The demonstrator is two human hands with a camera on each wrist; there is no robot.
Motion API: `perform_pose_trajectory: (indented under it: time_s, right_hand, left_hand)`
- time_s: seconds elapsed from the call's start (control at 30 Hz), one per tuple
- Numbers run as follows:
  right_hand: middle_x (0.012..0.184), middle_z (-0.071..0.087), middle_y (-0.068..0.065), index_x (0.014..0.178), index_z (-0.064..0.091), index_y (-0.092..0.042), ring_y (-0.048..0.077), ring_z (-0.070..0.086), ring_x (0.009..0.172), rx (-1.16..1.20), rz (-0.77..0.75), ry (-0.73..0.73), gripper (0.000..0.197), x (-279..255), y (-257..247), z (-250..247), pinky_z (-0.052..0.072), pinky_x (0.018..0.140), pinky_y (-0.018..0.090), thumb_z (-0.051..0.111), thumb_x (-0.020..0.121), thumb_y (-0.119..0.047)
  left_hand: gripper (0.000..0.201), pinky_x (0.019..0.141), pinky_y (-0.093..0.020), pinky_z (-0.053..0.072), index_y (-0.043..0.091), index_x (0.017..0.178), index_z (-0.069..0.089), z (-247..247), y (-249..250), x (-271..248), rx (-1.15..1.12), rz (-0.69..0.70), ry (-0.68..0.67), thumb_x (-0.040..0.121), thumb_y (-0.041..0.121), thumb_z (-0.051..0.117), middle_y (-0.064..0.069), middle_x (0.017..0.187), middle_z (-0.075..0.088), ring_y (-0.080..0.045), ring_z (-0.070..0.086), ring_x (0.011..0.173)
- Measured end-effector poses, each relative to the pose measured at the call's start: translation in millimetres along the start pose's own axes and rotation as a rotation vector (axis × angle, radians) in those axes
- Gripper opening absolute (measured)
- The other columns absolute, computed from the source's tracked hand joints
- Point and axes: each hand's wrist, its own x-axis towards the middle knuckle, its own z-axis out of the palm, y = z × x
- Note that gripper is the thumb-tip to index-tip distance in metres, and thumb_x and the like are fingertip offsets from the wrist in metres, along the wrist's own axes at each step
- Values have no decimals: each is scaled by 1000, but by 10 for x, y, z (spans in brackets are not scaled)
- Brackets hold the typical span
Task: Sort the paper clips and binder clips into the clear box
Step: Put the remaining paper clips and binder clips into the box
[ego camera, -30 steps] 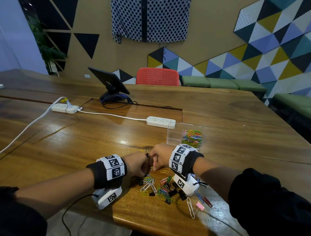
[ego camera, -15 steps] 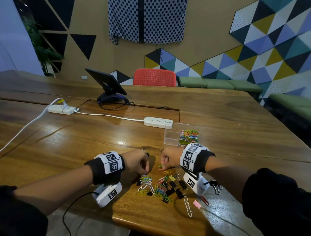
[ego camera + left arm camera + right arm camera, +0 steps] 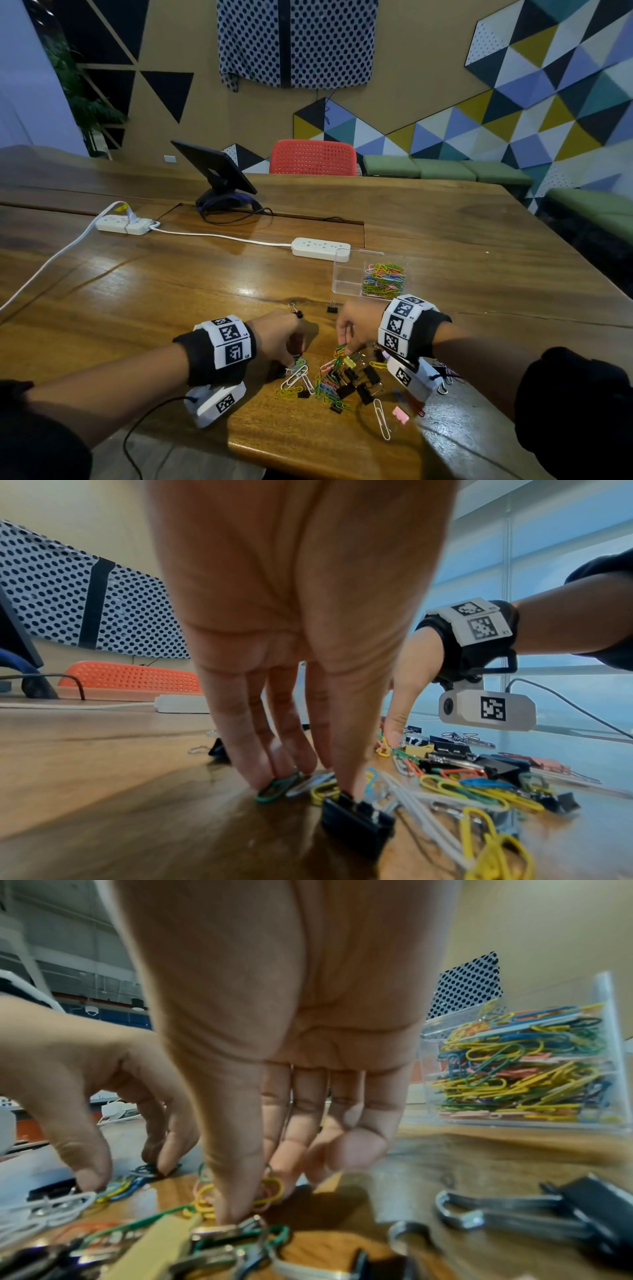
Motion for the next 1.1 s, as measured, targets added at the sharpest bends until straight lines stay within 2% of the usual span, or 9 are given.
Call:
perform_pose_trajectory:
  time_s: [0.37,0.53,0.63,0.7,0.8,0.87,0.93,1.0,1.1]
  right_hand:
    - [89,63,2,102,66,-8,12,55,81,3,68,43,21,-66,31,32,49,80,30,68,83,-17]
    - [87,71,2,93,70,-9,9,61,76,145,133,241,14,-138,294,-145,51,79,26,71,79,-13]
    - [69,61,-14,83,70,-10,4,58,68,169,197,395,7,-184,422,-280,51,71,20,65,83,-6]
    - [65,57,-16,72,67,-18,2,56,63,188,266,499,18,-208,503,-405,52,67,18,63,83,-5]
    - [67,59,-10,70,63,-18,-2,48,56,222,385,632,17,-242,628,-556,39,50,8,65,84,-9]
    - [71,59,-6,74,63,-15,-2,47,57,216,458,690,12,-254,697,-608,30,45,7,67,84,-11]
    - [75,62,-2,70,62,-16,6,54,65,218,502,699,15,-242,732,-622,34,47,11,68,83,-12]
    - [81,64,2,77,68,-12,12,56,76,221,530,695,5,-222,728,-626,42,54,17,69,81,-11]
    - [88,69,5,84,70,-11,13,58,78,253,525,706,4,-170,719,-600,50,67,24,70,80,-12]
  left_hand:
    - [29,72,-19,41,7,108,66,-13,97,32,-14,-5,-8,79,9,69,-10,106,68,-21,62,100]
    - [26,72,-17,42,8,102,68,-24,103,45,-34,42,-27,77,7,70,-8,104,69,-18,63,98]
    - [24,73,-19,44,8,99,69,-13,82,52,-56,56,-27,75,5,71,-8,103,70,-18,64,97]
    - [23,73,-19,45,9,97,70,-10,58,66,-64,57,-20,74,6,72,-7,103,70,-18,64,96]
    - [22,72,-17,44,8,96,70,-14,51,96,-88,58,-4,74,5,72,-7,102,71,-14,62,88]
    - [21,69,-16,44,7,95,70,-31,70,120,-113,62,10,74,4,72,-8,102,71,-10,58,82]
    - [20,66,-13,43,7,93,70,-61,95,155,-127,66,35,74,3,71,-8,101,71,-9,57,82]
    - [19,69,-16,45,8,92,69,-95,114,205,-133,73,70,73,3,72,-7,100,70,-12,59,85]
    - [18,71,-18,44,9,90,68,-158,168,283,-146,97,115,74,5,73,-5,97,68,-12,58,85]
